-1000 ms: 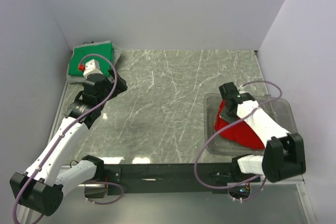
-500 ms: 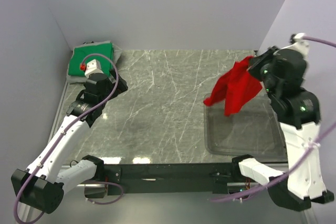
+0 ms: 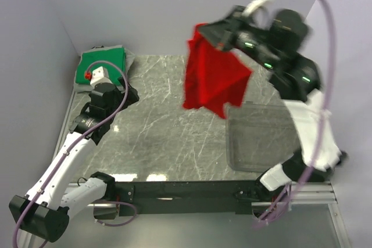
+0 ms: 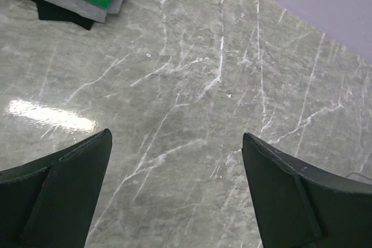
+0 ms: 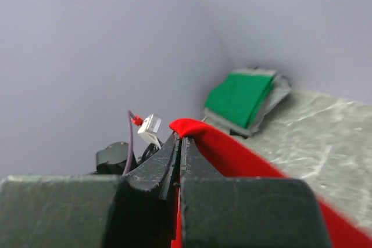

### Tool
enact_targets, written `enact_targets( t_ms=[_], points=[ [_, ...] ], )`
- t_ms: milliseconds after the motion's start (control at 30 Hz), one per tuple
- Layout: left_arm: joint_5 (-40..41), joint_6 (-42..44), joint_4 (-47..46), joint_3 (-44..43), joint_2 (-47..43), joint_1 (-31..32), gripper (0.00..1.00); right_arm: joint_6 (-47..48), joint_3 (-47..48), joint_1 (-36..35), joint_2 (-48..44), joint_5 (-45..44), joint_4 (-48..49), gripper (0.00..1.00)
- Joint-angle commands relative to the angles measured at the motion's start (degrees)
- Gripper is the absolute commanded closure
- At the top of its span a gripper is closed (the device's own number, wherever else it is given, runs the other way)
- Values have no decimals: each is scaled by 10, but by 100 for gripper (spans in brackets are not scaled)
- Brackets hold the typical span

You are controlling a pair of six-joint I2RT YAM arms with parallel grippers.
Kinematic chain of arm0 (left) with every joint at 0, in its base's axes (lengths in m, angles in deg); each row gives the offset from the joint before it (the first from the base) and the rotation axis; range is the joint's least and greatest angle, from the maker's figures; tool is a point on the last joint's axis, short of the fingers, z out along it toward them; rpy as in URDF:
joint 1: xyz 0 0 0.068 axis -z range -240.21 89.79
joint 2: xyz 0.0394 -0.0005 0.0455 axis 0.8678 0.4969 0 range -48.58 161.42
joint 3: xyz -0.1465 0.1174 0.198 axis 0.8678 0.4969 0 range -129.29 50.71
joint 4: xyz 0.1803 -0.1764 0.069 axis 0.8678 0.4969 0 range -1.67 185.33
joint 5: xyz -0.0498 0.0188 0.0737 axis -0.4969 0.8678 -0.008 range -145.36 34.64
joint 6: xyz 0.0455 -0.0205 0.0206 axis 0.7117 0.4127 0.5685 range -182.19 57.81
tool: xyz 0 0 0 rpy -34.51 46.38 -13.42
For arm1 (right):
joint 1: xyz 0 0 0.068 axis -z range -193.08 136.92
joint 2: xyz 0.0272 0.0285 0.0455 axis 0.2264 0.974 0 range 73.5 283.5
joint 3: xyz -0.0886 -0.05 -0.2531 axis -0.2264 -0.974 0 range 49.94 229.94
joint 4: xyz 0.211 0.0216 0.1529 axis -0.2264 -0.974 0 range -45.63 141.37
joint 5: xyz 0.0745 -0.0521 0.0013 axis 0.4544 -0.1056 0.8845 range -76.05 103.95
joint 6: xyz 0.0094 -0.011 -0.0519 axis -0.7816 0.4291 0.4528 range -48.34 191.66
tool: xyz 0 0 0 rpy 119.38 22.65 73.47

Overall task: Fold and stack the t-shirts
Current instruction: Move the tshirt to the center of the board, then flatten the tshirt out

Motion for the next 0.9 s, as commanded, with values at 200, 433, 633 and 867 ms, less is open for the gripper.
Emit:
enact_targets(
  t_ms=[200, 433, 633, 867],
  points=[
    [78, -12, 53, -12, -51, 0, 1, -41, -33, -60, 66, 19, 61, 100],
    [142, -30, 102, -5, -81, 0, 1, -106, -333, -6, 65, -78, 10, 66],
    [124, -40, 120, 8, -60, -1, 1, -41, -380, -9, 166, -103, -53, 51],
    [60, -20, 93, 22, 7, -8, 1, 9, -369, -44, 202, -11, -1, 51]
  ],
)
